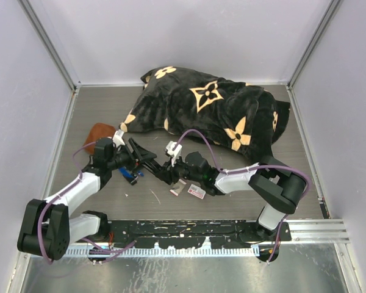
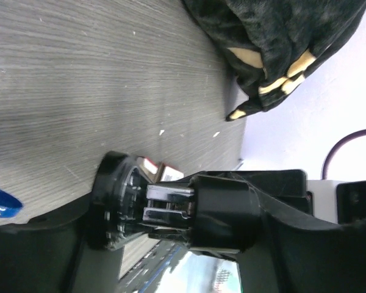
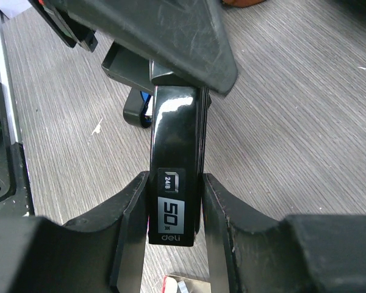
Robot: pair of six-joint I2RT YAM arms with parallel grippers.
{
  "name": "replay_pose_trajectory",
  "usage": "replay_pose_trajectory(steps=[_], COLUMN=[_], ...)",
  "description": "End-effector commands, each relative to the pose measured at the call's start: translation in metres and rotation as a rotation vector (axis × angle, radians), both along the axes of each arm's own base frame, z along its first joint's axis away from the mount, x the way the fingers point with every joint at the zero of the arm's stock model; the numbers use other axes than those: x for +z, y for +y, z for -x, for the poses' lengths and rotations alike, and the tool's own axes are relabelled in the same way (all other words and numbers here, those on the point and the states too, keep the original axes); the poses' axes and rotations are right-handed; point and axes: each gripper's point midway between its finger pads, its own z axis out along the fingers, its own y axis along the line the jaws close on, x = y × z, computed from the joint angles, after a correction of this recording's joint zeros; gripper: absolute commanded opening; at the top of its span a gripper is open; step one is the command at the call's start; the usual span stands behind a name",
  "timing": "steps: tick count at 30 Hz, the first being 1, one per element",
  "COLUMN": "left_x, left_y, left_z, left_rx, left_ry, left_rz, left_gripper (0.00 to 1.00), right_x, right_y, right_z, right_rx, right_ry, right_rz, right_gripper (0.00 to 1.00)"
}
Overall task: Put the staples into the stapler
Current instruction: Adjust the stapler.
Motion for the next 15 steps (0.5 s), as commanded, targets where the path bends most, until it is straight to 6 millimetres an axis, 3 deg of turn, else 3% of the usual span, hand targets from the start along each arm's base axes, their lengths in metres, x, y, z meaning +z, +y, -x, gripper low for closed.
replay_pose_trajectory(steps=[1,4,8,14,15], left_x=[0.0242,0.0253,0.0258,0.0291,0.0271], left_y=[-0.0010,0.0004,-0.0001,0.0014,0.0019], left_z=[0.0006,0.0004,0.0000,-0.0012,-0.0011], left_rx=[-0.033,-0.026,-0.028,-0.024,-0.026], left_ry=[-0.078,-0.080,-0.082,-0.105,-0.100], left_rz=[-0.025,-0.034,-0.033,-0.043,-0.052], left_gripper=[0.52,0.34,0.01,0.01,0.24], right_x=[0.0447,0.0409,0.0367,0.0386,0.0395], right_y=[0.0133,0.0114,0.0097,0.0057,0.0047], right_z=[-0.0174,-0.0172,-0.0160,-0.0153,-0.0155], right_rx=[-0.041,-0.048,-0.049,-0.063,-0.067], right_ry=[-0.102,-0.096,-0.090,-0.085,-0.087], right_rz=[-0.110,-0.101,-0.093,-0.104,-0.104], right_gripper=[0.01,0.01,0.01,0.01,0.01])
